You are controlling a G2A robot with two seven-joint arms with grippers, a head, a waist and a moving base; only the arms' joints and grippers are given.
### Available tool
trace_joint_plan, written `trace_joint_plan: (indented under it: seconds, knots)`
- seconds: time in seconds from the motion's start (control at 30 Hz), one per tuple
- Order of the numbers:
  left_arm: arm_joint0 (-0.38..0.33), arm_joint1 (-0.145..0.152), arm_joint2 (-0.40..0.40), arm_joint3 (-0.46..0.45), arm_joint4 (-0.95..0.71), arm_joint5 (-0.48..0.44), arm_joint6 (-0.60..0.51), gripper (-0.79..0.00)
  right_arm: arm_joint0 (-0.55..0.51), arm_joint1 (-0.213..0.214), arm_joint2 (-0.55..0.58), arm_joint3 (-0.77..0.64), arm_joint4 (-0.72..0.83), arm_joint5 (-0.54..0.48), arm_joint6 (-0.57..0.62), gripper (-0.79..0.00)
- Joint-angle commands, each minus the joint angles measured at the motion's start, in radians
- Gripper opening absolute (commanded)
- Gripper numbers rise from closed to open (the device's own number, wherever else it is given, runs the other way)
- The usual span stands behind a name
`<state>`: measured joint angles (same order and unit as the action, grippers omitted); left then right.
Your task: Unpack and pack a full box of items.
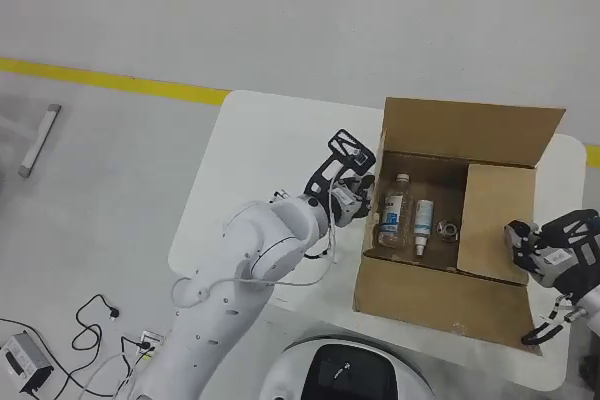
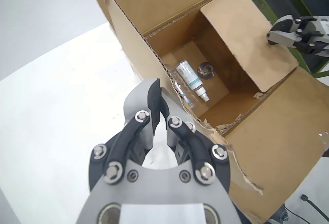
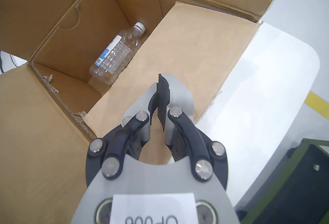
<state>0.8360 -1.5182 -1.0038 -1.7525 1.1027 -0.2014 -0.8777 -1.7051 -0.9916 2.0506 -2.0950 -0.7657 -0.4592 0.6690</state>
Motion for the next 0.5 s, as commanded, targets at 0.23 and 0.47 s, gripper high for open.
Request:
trace_joint_plan:
  seconds: [0.23, 0.47]
  knots:
    - [-0.079, -0.017, 0.073, 0.071, -0.074, -0.035, 0.022, -0.785, -0.008, 0.002, 0.103, -0.001, 0.081, 0.015, -0.029, -0.785]
    - [-0.131, -0.035, 0.138, 0.177, -0.13, -0.063, 0.038, -0.785, -0.029, 0.003, 0.217, 0.014, 0.141, 0.017, -0.019, -0.785]
